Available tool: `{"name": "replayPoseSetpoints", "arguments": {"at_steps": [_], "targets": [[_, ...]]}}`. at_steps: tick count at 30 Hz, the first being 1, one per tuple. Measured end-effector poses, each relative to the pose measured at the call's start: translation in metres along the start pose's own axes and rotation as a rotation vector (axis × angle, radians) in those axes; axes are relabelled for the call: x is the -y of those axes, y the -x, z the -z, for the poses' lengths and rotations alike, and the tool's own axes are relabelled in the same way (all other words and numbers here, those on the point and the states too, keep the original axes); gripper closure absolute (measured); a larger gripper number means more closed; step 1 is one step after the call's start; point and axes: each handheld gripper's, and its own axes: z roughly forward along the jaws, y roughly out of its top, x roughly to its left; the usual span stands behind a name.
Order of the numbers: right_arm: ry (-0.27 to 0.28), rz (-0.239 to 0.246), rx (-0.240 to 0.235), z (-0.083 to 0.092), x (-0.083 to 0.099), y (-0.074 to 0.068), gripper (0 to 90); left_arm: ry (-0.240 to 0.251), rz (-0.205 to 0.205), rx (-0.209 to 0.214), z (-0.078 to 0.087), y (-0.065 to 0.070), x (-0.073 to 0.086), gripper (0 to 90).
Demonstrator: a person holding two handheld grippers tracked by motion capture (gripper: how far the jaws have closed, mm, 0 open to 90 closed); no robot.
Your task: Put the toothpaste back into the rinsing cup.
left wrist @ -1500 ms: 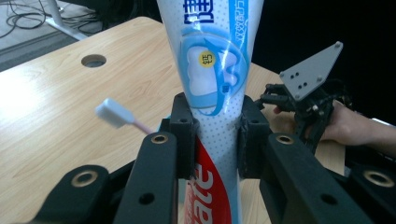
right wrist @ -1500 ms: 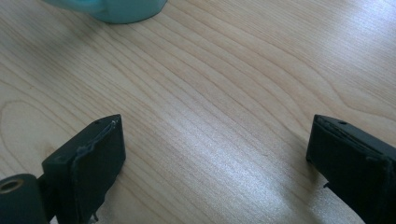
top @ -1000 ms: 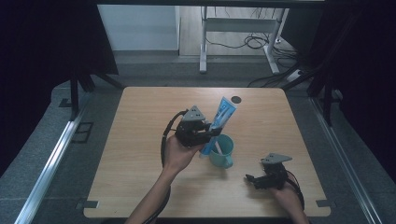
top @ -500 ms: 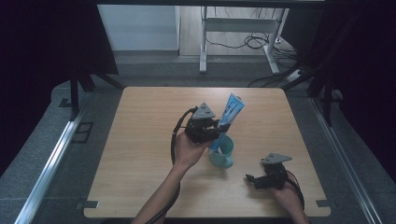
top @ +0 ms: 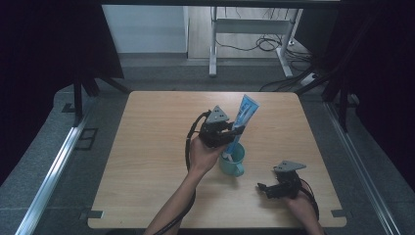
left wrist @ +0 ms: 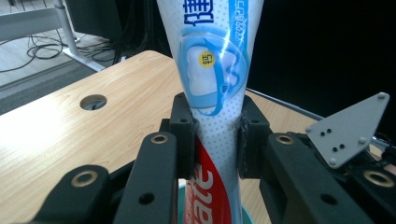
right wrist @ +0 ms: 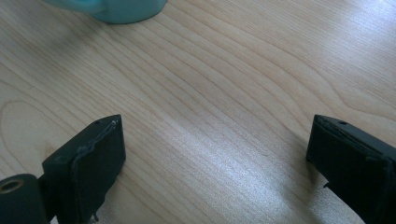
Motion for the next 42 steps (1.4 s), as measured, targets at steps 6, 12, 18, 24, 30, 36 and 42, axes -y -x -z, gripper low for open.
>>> {"name": "replayPoseSetpoints", "arguments": {"at_steps": [6,12,18,24,30,36,42], "targets": [[0.000,0.000,0.000,0.000,0.000,0.000,4.4,0.004,0.007,-0.006,-0.005,-0.002,0.005,72.6],[0.000,-0.001,0.000,0.000,0.000,0.000,4.4,-0.004,0.003,-0.012,-0.011,-0.002,0.012,72.6],[0.000,0.000,0.000,0.000,0.000,0.000,4.4,-0.009,0.003,-0.013,-0.016,0.000,0.020,72.6],[0.000,-0.001,0.000,0.000,0.000,0.000,4.4,-0.020,0.004,-0.020,-0.022,0.001,0.029,72.5],[0.000,-0.001,-0.001,0.000,0.000,0.000,4.4,-0.023,0.012,-0.025,-0.026,0.001,0.037,72.4],[-0.001,-0.002,-0.002,0.000,0.000,0.000,4.4,-0.024,0.017,-0.029,-0.028,0.002,0.044,72.2],[0.000,-0.001,-0.002,0.000,0.000,0.000,4.4,-0.030,0.025,-0.029,-0.031,0.001,0.051,72.1]]}}
